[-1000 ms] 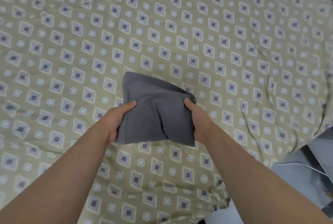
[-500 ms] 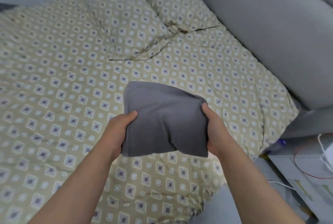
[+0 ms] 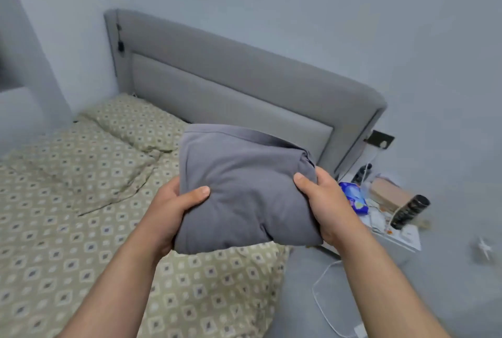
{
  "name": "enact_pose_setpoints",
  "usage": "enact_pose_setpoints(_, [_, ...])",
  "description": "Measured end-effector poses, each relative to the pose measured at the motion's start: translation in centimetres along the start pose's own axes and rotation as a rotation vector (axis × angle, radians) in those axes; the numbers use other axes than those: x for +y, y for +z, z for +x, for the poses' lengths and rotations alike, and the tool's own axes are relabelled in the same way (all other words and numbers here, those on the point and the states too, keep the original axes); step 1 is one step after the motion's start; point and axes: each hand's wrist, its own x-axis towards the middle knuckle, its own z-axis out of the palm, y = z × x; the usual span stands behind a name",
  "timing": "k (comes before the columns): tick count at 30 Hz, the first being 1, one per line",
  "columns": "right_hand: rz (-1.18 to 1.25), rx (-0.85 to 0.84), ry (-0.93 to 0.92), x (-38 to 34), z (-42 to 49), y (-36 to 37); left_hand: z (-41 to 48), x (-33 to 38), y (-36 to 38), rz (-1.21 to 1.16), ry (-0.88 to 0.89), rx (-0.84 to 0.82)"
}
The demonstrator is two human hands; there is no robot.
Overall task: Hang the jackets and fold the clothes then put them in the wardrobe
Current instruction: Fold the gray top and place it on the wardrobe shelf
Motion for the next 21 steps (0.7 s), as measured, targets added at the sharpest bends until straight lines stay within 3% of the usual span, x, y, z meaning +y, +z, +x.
enact_pose_setpoints(14, [0.147,0.685,-0.213,-8.6,-20.7,-29.7,-7.9,6.8,33.6,-0.007,0.127,-0.658])
enact_pose_setpoints(21, [0.140,0.871,-0.279,-9.3,-30.8,-41.7,-15.5,5.4,47.7,-0.107,0.091,-0.860])
